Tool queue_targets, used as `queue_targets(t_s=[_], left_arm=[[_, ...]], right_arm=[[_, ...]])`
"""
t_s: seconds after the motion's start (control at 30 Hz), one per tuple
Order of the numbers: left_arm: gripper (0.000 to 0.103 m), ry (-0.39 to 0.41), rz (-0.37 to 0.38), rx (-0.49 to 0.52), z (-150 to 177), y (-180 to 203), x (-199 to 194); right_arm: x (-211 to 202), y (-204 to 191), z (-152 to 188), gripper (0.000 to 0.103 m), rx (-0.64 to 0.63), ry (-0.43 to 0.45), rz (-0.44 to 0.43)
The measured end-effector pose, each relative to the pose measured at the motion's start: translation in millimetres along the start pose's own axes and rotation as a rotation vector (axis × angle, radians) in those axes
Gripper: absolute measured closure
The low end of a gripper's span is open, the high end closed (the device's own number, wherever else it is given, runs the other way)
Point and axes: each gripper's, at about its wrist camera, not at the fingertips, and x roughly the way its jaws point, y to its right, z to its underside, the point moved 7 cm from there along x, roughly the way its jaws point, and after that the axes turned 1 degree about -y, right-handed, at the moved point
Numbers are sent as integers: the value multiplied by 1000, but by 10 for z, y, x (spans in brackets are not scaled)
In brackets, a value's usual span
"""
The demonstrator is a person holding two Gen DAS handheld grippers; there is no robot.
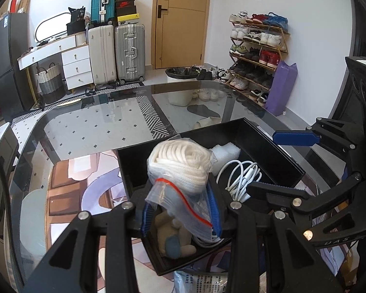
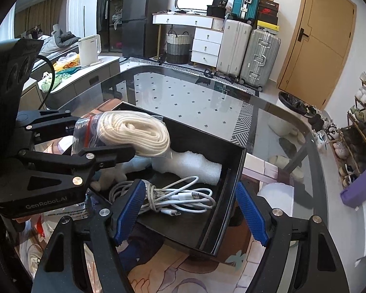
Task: Organize soft objects
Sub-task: 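Carry the rope bundle with the left tool while the right tool carries the cable over the box, then open the left tool into the black box while the right tool releases the cable inside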
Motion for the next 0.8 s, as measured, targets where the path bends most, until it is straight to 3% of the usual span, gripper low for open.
queue_targets(t_s=[0.1, 0.23, 0.3, 0.33, 0.37, 0.47, 0.6, 0.8], left_arm=[[65, 0, 14, 4, 3, 38, -8], [43, 0, 5, 23, 4, 81, -47], [42, 11, 12, 33, -4, 102, -105], [36, 15, 15, 37, -6, 111, -143], [22, 20, 12, 38, -5, 125, -169], [4, 59, -16, 30, -4, 90, -311], [0, 77, -8, 11, 55, 65, -468], [0, 83, -39, 26, 247, 60, -679]], right_arm=[[-34, -16, 15, 25, 6, 14, -16], [-149, 11, 27, 24, 15, 44, -2], [-235, 51, 46, 18, 32, 62, 6], [-263, 57, 51, 18, 38, 67, 10], [-303, 81, 70, 17, 46, 72, 18], [-414, 119, 125, 8, 77, 94, 17], [-524, 128, 228, 1, 127, 106, -11], [-604, 54, 411, 1, 158, 106, -47]])
